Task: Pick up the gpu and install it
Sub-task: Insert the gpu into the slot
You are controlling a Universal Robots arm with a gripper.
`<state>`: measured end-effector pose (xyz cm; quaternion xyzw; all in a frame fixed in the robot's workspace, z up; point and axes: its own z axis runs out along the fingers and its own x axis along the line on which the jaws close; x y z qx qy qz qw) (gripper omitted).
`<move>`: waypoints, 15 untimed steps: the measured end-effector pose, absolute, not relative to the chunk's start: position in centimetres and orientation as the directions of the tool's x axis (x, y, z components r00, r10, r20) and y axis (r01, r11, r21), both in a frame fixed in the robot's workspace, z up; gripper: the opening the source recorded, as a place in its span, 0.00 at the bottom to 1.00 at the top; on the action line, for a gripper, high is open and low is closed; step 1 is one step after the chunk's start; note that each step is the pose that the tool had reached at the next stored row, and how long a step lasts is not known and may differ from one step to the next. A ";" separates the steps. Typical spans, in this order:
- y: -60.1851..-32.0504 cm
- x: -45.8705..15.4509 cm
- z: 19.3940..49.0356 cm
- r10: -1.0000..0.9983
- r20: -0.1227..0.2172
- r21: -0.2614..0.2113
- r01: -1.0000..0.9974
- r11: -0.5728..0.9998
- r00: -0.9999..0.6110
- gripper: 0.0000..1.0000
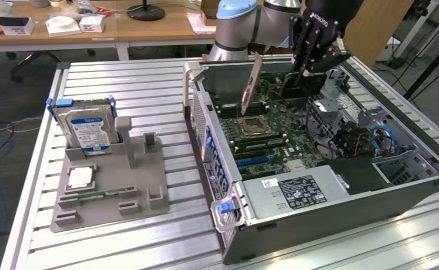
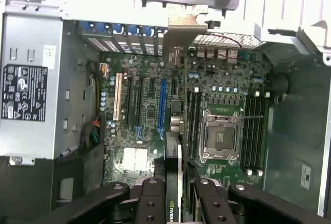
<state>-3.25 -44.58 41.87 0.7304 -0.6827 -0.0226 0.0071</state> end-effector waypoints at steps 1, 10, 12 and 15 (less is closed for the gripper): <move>-44.6 -3.3 41.9 -0.997 -0.023 0.041 -0.997 -0.068 0.067 0.26; -44.6 -3.2 41.9 -0.998 -0.023 0.041 -0.997 -0.065 0.065 0.26; -44.6 -3.2 41.9 -0.998 -0.023 0.041 -0.997 -0.060 0.060 0.26; -44.6 -3.2 41.9 -0.999 -0.023 0.041 -0.998 -0.040 0.039 0.26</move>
